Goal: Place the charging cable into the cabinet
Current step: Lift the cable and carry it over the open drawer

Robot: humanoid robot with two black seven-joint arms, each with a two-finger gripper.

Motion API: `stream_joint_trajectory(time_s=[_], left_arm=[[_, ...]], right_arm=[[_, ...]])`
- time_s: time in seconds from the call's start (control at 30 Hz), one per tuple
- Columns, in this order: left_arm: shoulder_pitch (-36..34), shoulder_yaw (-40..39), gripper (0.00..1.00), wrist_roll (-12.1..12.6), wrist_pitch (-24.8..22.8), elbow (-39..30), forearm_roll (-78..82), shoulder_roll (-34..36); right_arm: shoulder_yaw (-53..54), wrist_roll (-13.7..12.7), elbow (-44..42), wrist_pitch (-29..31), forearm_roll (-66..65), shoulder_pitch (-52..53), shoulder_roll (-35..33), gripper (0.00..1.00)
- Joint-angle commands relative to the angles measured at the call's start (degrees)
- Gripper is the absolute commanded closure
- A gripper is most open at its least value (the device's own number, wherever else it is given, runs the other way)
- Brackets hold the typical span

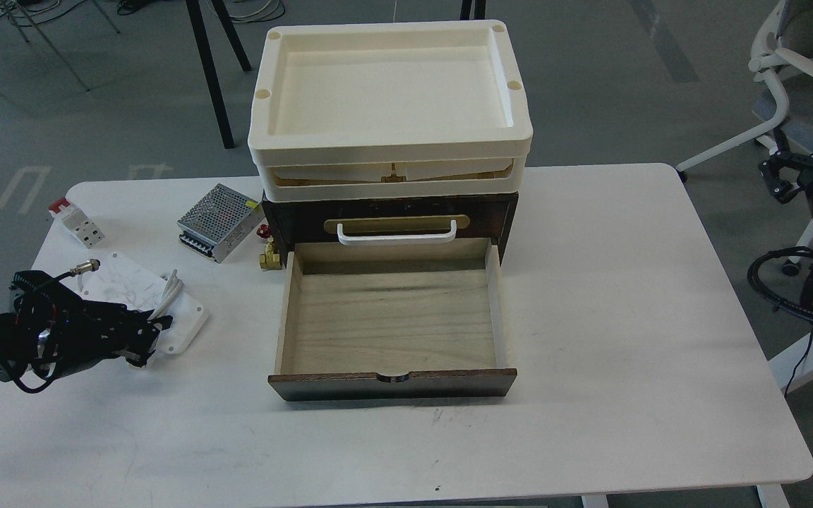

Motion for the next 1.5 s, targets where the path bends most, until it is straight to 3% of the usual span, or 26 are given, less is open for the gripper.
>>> stream_joint_trajectory(time_s=[0.0,0.07,0.17,0.4,0.53,0.6,0.73,0.87,0.97,1.23,1.47], left_arm=[[-0.56,-0.21,1.0,-0.03,0.53,-1.0,-0.19,0.13],[-0.83,-0.74,1.0,-0.03,1.06,-4.06,-0.28,1.79],[-1.18,-1.36,1.0,-0.03,1.24,-11.7,-0.37,9.68],[-2.06,-6.36,1.0,-0.03,1.59,-47.19,-1.42,35.34],[-2.23,-6.28,1.0,-0.03,6.32,-58.55,-7.65,41.43],[-2.14,-6.28,1.0,-0.03,8.35,-58.75,-8.01,39.7],[-2.14,-6.28,1.0,-0.03,8.97,-58.75,-11.61,29.77],[-1.88,-6.28,1.0,-0.03,7.83,-58.58,-15.29,17.38],[-2.41,-6.37,1.0,-0.03,4.33,-57.18,-20.04,11.84],[-1.09,-4.53,1.0,-0.03,2.82,-46.54,-22.08,2.6],[-1.0,-3.38,0.89,-0.03,2.47,-38.55,-22.25,-2.94]], right_arm=[[0.08,-0.06,-0.14,0.0,0.0,-0.09,0.0,0.0],[0.08,-0.06,-0.23,0.0,0.0,-0.09,0.0,0.0],[0.08,0.03,-0.23,0.0,0.0,-0.26,0.0,0.0],[0.17,0.03,-0.4,0.0,0.0,-0.26,0.0,0.0],[0.08,-0.06,-0.49,0.0,0.0,-0.35,0.09,0.0],[0.0,-0.06,-1.19,0.0,0.0,-0.35,0.35,0.0],[-0.09,-0.06,-1.72,0.0,-0.09,-0.26,0.61,0.0],[-0.18,-0.06,-1.63,0.0,-0.09,0.0,0.61,0.0],[-0.18,-0.06,-1.63,0.0,-0.09,0.09,0.61,0.0],[-0.18,-0.06,-1.72,0.0,-0.09,-0.18,0.61,0.0],[-0.09,-0.06,-1.63,0.0,-0.09,-0.18,0.79,0.0]])
